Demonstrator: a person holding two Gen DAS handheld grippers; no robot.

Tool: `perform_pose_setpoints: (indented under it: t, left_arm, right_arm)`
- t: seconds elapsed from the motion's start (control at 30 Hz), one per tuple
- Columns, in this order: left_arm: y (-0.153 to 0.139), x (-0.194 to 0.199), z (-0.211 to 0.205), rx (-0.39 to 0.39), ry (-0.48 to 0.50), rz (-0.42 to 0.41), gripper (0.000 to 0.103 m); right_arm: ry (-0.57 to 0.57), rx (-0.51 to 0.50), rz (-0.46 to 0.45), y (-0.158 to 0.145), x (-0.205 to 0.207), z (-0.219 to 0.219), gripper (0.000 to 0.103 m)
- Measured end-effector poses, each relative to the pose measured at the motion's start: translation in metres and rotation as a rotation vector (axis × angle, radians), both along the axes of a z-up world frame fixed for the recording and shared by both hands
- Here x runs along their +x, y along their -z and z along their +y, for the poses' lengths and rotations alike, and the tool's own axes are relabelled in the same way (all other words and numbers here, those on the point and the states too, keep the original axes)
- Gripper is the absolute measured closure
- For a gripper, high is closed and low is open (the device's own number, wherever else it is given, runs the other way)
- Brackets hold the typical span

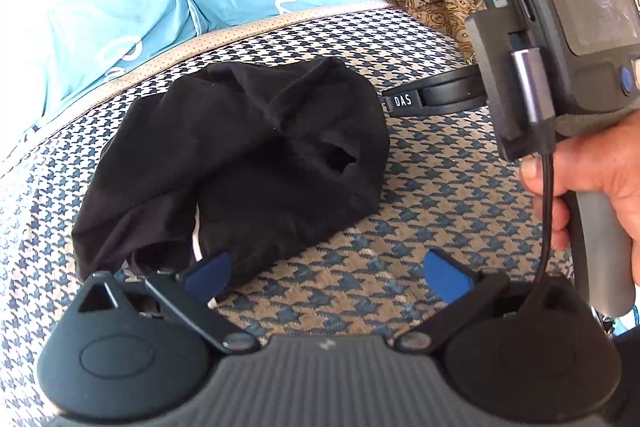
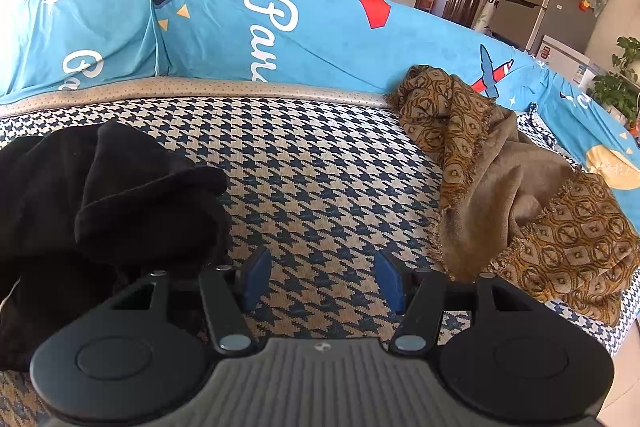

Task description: Fold clothes

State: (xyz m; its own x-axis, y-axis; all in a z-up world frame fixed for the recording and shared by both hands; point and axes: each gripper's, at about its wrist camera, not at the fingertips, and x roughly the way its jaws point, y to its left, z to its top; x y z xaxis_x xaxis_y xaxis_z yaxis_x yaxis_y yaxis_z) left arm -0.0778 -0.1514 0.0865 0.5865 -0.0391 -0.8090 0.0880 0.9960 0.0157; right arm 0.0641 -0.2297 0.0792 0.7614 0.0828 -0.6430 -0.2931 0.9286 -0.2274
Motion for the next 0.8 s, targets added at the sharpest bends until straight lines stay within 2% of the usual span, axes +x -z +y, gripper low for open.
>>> perform_pose_setpoints:
  t: [0.13,0.33,0.5,0.8]
  left_arm:
    - [0.0,-0.001,0.001,0.002,-0.008,-0.001,0.0]
    - [-0.001,-0.001,0.002,0.008,-0.013,-0.002,0.0]
    - [0.0,-0.001,0.002,0.018,-0.019,0.001,0.0]
    - [-0.001,-0.001,0.003,0.017,-0.03,-0.001,0.0]
  right_arm:
    - [-0.015,0.021,0.005,-0.002,-0.001,0.0,0.047]
    - [-0.11,0.139,0.041,-0.007,-0.006,0.003,0.047]
    - [-0.185,0.103,0.032,-0.005,-0.014,0.016,0.047]
    - [-0.168,0.101,0.055,-0.003,-0.011,0.015,0.047]
